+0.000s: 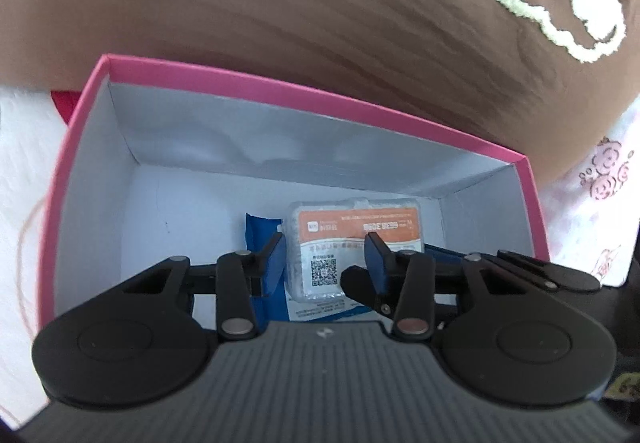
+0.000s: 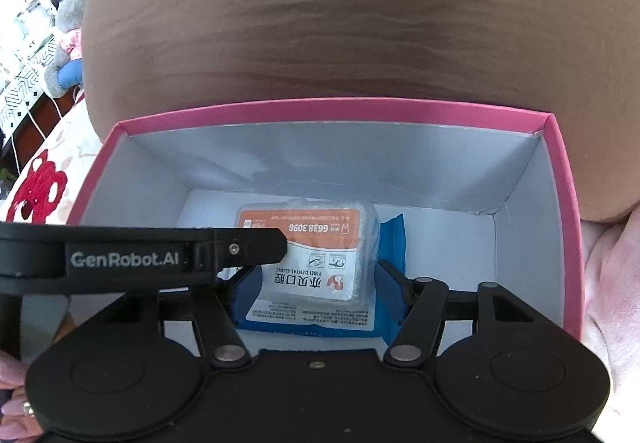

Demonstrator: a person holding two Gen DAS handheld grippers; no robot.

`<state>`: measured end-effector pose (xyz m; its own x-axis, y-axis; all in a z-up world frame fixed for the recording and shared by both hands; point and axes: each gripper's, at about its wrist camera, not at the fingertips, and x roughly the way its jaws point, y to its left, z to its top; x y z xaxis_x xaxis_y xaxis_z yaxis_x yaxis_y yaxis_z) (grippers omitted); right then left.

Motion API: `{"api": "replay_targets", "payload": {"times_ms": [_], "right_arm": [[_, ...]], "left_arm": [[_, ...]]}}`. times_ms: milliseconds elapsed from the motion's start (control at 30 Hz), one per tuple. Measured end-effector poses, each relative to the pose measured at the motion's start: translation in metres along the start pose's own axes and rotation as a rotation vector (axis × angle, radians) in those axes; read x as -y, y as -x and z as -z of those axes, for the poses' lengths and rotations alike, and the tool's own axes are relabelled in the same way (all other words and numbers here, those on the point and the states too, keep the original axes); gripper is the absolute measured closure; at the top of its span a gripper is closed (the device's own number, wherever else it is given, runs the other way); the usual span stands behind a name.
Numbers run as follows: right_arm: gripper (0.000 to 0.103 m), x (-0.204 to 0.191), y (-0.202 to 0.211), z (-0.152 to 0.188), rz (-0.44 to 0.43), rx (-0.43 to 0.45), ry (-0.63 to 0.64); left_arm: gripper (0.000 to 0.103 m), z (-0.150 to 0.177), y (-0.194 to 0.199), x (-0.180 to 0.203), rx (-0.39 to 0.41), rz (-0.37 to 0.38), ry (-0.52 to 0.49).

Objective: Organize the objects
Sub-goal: 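Open the right tool to release the floss box onto the blue packet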

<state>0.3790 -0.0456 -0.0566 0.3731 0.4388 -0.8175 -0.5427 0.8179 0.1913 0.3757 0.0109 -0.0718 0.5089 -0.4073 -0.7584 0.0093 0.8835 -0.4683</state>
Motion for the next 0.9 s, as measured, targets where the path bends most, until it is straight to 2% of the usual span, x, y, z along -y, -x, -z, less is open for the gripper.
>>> {"api": "replay_targets", "payload": {"times_ms": [233, 333, 500, 600, 767, 900], "right_arm": [[0.035, 0.002, 0.001, -0.001, -0.005, 0.000, -0.010], [0.034, 0.001, 0.003, 0.001, -0.009, -0.024, 0.026], [0.029, 0.003, 0.030, 0.011, -0.002, 0.049, 0.043], [0.027, 0.006, 0.042, 0.022, -0.019, 0.091, 0.062], [0.027, 0.002, 0.052, 0.032, -0.015, 0.124, 0.070], [0.027, -0.007, 0.061, 0.037, 0.001, 0.138, 0.098]], "left_arm": [[0.062, 0.000, 0.001, -0.011, -0.003, -0.009, 0.048], [0.061, 0.001, -0.003, -0.012, 0.006, -0.014, 0.060], [0.061, 0.005, 0.004, 0.002, 0.037, -0.096, -0.053], [0.061, 0.006, 0.011, 0.001, 0.045, -0.076, -0.057], [0.061, 0.012, 0.027, 0.010, 0.062, -0.107, -0.136], [0.061, 0.015, 0.042, 0.013, 0.047, -0.065, -0.154]]}}
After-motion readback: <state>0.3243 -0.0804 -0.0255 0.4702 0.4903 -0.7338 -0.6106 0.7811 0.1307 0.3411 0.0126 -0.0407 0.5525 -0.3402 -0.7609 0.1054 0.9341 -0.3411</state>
